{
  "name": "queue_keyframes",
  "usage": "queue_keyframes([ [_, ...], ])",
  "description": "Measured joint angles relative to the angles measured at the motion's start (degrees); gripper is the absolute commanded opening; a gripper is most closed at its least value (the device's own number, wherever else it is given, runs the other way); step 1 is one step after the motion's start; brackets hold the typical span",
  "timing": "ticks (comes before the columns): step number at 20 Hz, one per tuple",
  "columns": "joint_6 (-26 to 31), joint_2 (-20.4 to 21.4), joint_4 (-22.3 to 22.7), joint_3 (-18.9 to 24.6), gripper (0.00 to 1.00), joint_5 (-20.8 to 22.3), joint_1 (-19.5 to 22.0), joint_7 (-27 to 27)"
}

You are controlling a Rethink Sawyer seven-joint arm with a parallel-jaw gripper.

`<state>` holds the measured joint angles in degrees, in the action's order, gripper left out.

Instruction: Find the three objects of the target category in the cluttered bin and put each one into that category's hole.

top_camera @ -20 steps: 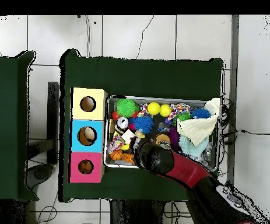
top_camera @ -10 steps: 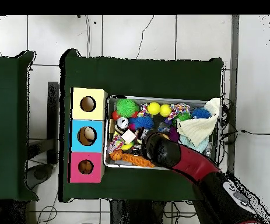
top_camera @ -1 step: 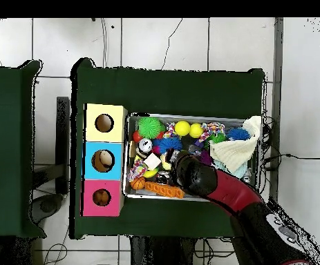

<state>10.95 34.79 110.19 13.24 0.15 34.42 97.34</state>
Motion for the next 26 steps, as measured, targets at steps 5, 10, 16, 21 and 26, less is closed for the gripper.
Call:
queue_keyframes([
  [5, -1.41, -2.22, -0.61, -0.83, 1.00, 0.00, -1.43, 0.00],
  [10, -3.81, -3.94, -0.63, -0.95, 1.00, -0.01, -2.16, 0.00],
  [16, -4.77, -5.73, -0.76, -1.03, 1.00, -0.02, -2.22, 0.00],
  [21, -4.78, -8.15, -1.98, -1.36, 1.00, 0.45, -2.21, 0.00],
  [26, -4.79, -10.74, -3.42, -1.43, 1.00, 1.81, -2.04, 0.00],
])
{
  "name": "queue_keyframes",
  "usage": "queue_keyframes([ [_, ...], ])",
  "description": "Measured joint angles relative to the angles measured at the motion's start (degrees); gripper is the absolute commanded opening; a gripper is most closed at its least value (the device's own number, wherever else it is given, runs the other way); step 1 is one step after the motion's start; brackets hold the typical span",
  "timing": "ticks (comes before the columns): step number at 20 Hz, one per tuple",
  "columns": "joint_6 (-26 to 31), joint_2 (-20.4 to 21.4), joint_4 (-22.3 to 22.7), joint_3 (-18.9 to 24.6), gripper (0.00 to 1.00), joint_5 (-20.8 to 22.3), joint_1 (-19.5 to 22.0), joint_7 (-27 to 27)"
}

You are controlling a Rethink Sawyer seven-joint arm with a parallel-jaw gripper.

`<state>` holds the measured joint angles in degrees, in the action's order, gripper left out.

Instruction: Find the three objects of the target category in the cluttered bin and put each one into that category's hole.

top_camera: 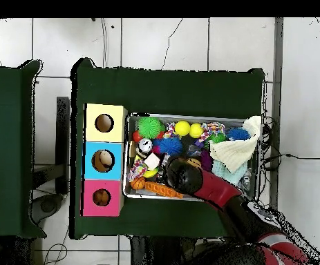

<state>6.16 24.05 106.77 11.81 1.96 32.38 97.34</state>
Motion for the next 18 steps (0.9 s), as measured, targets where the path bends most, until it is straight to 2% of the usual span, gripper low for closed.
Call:
queue_keyframes([
  [4, -0.05, -2.07, -1.55, 0.03, 1.00, 1.53, 0.13, 0.00],
  [14, 0.06, -2.04, -2.22, 0.29, 1.00, 4.94, 0.18, 0.01],
  [15, -0.08, -2.05, -2.42, 0.15, 0.00, 6.12, 0.25, 0.01],
  [18, -0.68, -2.25, -2.68, 0.31, 0.00, 6.75, 0.68, 0.01],
])
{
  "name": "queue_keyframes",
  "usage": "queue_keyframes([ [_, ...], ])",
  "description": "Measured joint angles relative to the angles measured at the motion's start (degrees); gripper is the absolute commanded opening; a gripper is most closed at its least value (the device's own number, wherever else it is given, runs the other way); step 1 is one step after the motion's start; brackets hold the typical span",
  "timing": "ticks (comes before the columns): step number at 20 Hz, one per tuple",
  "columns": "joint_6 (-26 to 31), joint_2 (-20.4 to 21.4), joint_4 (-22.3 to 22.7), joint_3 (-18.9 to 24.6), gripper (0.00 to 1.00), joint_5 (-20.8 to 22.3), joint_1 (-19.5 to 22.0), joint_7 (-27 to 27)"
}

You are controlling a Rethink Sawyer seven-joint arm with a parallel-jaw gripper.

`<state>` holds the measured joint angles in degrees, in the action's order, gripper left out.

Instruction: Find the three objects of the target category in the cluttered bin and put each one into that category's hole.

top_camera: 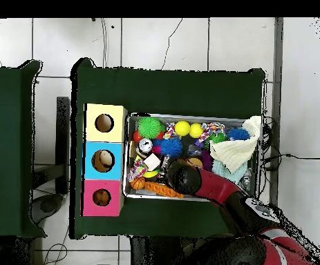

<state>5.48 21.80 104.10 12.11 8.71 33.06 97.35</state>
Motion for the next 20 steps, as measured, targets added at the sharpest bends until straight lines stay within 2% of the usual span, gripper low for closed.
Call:
queue_keyframes([
  [20, -0.35, -0.12, 0.45, 1.48, 0.00, 0.78, 1.84, 0.00],
])
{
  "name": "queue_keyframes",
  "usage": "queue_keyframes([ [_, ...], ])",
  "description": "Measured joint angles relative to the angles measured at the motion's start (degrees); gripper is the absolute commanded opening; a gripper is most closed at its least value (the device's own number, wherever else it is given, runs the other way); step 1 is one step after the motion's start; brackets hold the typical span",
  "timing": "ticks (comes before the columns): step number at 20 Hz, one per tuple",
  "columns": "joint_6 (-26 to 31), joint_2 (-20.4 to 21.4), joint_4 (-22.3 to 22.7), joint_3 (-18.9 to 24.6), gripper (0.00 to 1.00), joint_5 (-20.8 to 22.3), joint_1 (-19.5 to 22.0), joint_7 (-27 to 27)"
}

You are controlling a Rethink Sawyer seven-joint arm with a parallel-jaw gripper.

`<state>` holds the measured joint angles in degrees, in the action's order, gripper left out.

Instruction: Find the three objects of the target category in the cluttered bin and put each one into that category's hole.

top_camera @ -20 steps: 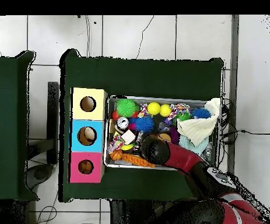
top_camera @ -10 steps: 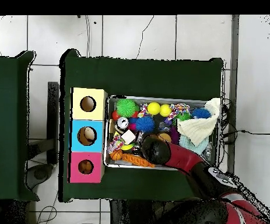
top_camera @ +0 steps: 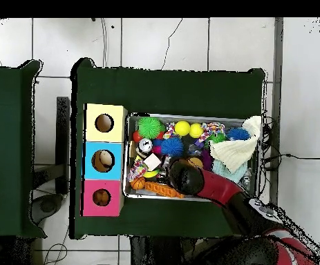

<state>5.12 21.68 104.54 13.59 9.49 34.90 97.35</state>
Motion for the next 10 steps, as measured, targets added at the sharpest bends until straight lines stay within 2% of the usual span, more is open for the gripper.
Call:
queue_keyframes([
  [6, 0.51, 2.06, 0.72, 0.06, 0.00, 0.01, 0.53, 0.00],
  [10, 3.25, 5.76, 1.58, 0.08, 0.00, -0.19, 1.38, 0.00],
])
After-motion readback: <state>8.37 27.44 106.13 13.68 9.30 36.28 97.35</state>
